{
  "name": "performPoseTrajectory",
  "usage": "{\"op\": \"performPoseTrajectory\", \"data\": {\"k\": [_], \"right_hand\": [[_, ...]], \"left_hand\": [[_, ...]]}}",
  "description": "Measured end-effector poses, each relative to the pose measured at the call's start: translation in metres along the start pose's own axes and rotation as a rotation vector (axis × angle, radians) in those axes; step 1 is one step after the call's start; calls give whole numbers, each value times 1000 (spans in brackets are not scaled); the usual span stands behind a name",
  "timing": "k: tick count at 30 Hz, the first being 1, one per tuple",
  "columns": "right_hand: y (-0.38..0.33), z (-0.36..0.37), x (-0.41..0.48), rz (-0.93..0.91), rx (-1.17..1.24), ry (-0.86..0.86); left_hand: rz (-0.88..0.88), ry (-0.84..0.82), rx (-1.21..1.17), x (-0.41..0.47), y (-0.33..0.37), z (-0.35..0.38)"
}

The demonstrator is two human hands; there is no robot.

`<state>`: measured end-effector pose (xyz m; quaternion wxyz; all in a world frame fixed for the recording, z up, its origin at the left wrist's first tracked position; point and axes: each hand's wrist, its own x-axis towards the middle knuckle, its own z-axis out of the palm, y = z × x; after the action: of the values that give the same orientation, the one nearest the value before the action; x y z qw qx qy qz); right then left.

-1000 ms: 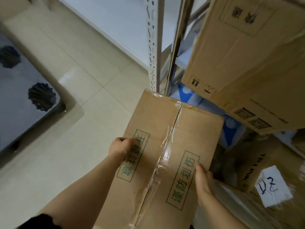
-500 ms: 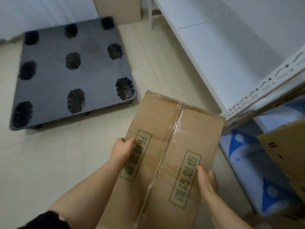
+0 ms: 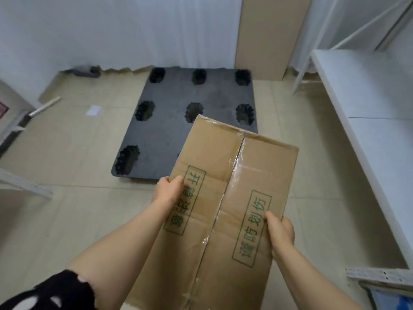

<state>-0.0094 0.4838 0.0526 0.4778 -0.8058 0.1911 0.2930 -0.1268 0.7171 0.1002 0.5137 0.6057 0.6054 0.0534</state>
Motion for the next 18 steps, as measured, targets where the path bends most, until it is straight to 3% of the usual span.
{"op": "performPoseTrajectory", "data": {"k": [11, 18], "right_hand": [[-143, 172, 58, -75, -81, -277], [-229, 263, 83, -107, -227, -262]], "left_hand": [[-71, 248, -52, 147, 81, -105], [-115, 280, -84, 248, 125, -138]]}}
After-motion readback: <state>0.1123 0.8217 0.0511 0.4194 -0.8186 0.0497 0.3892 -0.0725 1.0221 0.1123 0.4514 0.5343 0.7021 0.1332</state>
